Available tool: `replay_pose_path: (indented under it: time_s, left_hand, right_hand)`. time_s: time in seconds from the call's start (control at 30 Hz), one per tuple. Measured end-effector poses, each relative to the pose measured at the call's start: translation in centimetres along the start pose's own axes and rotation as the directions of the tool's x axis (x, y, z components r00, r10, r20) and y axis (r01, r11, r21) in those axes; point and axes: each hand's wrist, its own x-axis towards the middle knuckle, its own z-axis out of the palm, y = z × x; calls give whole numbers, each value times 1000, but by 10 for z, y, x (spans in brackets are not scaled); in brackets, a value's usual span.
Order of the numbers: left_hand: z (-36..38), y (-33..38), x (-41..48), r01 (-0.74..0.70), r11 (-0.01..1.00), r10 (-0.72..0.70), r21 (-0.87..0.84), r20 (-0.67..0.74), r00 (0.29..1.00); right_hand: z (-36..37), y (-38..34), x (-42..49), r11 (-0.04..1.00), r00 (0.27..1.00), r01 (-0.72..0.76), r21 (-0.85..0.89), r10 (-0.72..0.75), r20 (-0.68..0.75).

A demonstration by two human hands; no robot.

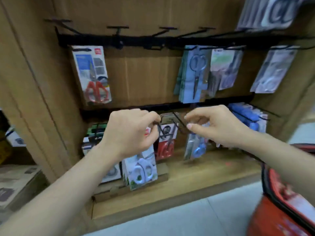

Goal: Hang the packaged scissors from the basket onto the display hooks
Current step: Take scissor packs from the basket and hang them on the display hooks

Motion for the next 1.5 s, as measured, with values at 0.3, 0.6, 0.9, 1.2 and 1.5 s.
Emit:
replay_pose_path:
  time_s: [0.3,0.6,0.9,1.2,1.5]
  left_hand:
    - [131,182,23,-99,873,293,-478,350,890]
    - [202,289,16,-153,701,504,-697,332,797]
    - [207,301,4,-10,700,301,-714,282,911]
    - [207,303,3,8,712,284,-702,298,912]
    - [202,303,7,36,717,291,-696,346,892]
  right_hand:
    - [-65,126,-164,940,938,-340,39,342,-60]
    - [-91,213,-280,802,817,-553,-226,575,38]
    - [-50,236,-321,536,544,-810,-236,838,36]
    - [-42,233,-291,307,433,-733,607,899,68]
    - [15,236,-272,322,346,-855,406,938,-15]
